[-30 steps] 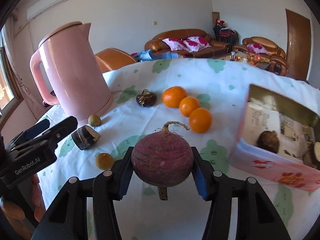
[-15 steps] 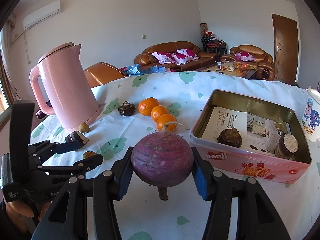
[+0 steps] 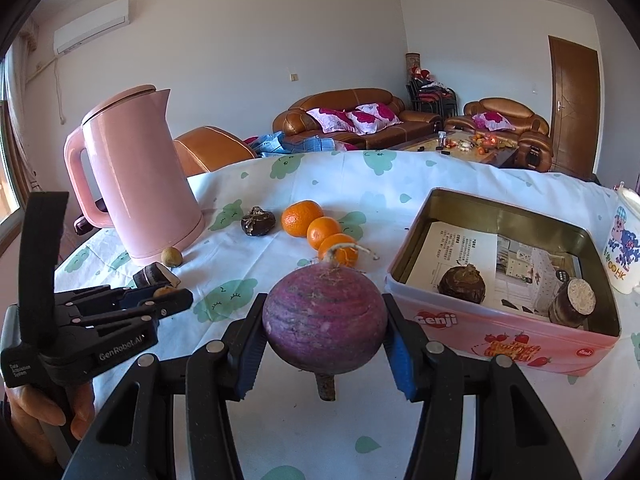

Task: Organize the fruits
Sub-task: 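Carry the onion and small fruit into the pink tin and release both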

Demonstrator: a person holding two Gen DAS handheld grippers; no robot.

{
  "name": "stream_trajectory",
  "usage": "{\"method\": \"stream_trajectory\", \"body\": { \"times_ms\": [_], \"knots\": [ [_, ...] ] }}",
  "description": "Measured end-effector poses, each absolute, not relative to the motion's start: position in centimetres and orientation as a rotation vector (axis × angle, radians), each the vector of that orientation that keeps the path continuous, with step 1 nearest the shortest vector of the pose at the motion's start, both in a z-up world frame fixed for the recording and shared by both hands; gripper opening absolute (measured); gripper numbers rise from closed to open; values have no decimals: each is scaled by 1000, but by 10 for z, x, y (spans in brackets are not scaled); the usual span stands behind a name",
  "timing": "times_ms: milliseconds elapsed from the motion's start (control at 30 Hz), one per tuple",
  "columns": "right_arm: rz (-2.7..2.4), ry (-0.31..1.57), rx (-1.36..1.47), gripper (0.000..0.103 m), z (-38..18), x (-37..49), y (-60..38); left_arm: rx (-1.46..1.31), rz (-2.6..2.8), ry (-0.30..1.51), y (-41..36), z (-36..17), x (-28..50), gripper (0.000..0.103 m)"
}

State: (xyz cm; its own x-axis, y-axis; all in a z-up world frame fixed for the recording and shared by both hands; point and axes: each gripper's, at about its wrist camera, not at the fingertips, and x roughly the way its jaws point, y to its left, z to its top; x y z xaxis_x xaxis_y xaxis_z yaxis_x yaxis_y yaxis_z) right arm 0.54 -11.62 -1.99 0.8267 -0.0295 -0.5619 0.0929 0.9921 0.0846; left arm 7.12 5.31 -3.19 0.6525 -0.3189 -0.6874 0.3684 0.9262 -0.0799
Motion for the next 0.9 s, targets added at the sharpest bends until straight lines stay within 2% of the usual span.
{"method": "stream_trajectory", "body": {
  "times_ms": [233,400,900],
  "knots": [
    [-132,484,53,55,-3,-9,-119,9,-420,529,57,-5,47,27],
    [-160,419,50,55,9,-16,-131,40,-484,439,43,3,35,27],
    [-199,432,75,55,10,-16,-183,50,-455,454,4,2,25,27]
  ]
}}
